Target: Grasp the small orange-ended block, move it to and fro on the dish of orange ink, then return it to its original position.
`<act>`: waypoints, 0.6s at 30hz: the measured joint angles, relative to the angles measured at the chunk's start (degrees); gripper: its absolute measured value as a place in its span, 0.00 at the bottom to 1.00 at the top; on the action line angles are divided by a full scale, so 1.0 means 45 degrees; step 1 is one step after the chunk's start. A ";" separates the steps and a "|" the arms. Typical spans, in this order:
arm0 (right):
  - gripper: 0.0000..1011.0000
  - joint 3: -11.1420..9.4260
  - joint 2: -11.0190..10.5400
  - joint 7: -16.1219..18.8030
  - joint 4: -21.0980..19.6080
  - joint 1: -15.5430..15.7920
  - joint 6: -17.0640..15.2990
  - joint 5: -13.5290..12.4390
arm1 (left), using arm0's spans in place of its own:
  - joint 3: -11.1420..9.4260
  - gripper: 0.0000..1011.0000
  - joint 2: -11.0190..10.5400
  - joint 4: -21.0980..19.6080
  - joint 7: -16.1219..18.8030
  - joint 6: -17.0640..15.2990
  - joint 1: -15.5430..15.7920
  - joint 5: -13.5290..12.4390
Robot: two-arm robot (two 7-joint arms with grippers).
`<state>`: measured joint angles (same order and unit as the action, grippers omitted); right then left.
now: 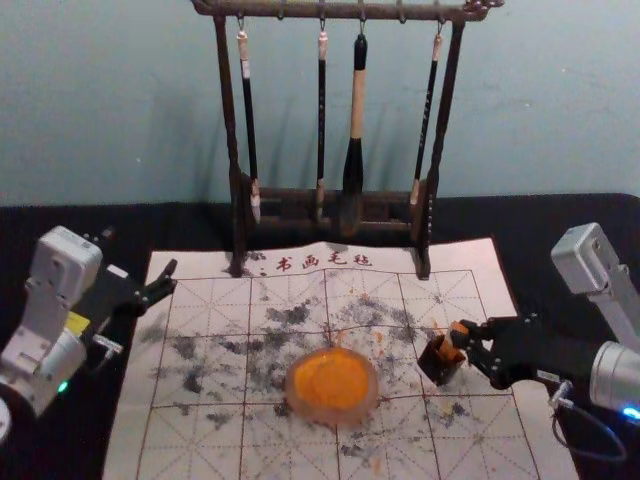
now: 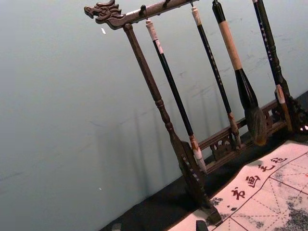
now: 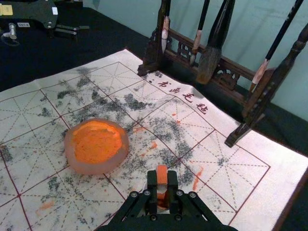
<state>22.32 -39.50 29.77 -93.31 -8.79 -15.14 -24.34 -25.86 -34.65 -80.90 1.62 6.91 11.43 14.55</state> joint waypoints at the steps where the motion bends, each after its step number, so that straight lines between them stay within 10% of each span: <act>1: 0.09 0.0000 0.0000 0.0000 0.0000 0.0000 0.0000 0.0000 | 0.0000 0.99 0.0000 0.0000 0.0000 0.0000 0.0001 0.0000; 18: 0.09 0.0572 0.0217 0.0261 0.0664 -0.0482 0.0052 -0.0051 | 0.0000 0.99 0.0000 0.0000 0.0000 0.0000 0.0000 0.0000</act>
<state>24.89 -38.52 30.94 -90.32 -10.96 -14.90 -24.58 -25.86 -34.65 -80.90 1.62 6.91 11.43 14.55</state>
